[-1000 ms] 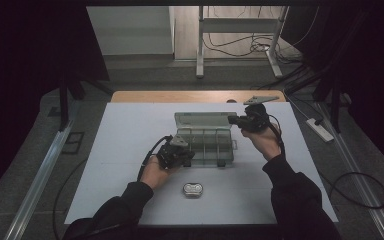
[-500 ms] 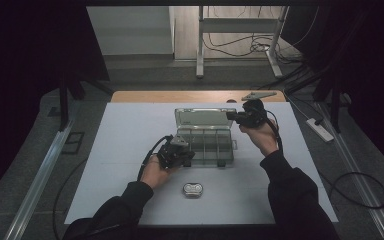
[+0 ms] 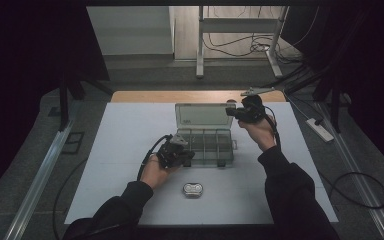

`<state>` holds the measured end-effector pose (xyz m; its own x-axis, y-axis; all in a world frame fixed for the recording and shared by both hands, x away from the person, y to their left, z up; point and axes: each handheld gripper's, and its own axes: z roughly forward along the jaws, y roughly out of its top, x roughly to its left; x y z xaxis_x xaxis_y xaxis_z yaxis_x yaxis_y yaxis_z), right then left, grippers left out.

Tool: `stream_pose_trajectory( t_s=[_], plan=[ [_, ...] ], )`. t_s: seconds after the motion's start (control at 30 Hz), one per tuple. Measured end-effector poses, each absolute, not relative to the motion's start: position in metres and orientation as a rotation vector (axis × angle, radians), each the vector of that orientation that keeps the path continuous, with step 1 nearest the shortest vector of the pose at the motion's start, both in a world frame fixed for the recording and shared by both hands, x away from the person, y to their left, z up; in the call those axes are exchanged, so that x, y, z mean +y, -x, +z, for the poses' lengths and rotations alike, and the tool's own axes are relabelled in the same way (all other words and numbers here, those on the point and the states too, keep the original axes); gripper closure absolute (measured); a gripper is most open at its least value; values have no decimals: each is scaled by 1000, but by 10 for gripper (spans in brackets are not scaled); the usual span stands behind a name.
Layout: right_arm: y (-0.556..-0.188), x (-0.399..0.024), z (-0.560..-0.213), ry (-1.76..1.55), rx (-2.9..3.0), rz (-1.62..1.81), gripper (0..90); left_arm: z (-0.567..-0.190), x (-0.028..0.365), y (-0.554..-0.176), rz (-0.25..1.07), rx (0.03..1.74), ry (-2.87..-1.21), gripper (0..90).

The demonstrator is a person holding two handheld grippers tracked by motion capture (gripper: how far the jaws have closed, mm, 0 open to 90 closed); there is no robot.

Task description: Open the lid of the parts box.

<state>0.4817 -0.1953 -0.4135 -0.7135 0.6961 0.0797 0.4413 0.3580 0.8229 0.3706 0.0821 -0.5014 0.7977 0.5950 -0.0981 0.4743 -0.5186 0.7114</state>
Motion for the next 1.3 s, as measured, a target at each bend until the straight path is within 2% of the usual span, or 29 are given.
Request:
stream_pose_trajectory(
  t_s=[1.3],
  plan=[
    [-523, -187, -428, -1073, 2318, 1268, 895, -501, 83, -372, 163, 817, -2205, 896]
  ],
)
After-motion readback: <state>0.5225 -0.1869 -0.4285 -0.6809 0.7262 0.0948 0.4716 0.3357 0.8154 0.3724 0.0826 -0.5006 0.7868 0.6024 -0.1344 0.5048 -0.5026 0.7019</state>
